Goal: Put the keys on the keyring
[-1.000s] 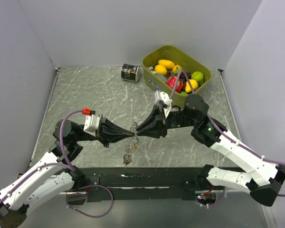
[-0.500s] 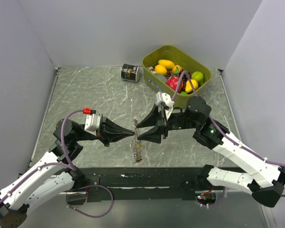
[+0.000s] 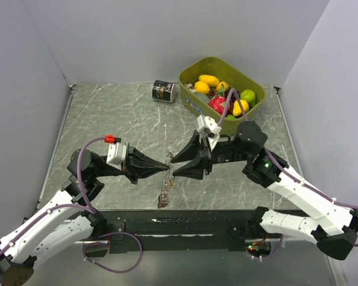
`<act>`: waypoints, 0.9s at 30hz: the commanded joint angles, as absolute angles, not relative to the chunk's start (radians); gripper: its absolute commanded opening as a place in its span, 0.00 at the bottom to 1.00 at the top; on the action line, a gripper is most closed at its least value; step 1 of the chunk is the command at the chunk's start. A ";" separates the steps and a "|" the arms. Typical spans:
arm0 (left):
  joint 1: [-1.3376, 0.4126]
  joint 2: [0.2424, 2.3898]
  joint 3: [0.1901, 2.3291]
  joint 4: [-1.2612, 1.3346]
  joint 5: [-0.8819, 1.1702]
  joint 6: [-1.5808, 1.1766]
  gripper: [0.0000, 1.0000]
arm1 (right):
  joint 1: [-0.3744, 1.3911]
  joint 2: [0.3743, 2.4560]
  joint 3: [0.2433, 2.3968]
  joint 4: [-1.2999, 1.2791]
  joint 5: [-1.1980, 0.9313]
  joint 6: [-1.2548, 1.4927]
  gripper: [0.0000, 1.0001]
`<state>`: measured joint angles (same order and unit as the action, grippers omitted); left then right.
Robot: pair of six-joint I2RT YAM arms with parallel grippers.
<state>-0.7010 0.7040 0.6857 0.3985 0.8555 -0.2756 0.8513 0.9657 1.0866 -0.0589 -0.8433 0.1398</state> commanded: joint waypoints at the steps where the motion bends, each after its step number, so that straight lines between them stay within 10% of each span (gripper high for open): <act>1: -0.704 0.695 0.739 0.456 0.845 -0.275 0.01 | 0.870 0.996 1.120 -0.005 -0.877 0.169 0.51; 7: -0.704 0.692 0.741 0.454 0.845 -0.275 0.01 | 0.879 1.015 1.124 -0.003 -0.868 0.166 0.34; 11: -0.704 0.693 0.742 0.454 0.844 -0.273 0.01 | 0.881 1.022 1.143 -0.024 -0.868 0.155 0.00; 18: -0.704 0.701 0.800 0.301 0.833 -0.198 0.03 | 0.879 1.020 1.186 -0.139 -0.827 0.083 0.00; 27: -0.704 0.782 1.012 -0.204 0.799 -0.011 0.53 | 0.881 1.038 1.293 -0.402 -0.782 -0.075 0.00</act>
<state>-0.7059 0.7574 0.9134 0.0097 0.8318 -0.1207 0.8730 1.0306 1.2049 -0.2855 -0.7898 0.0059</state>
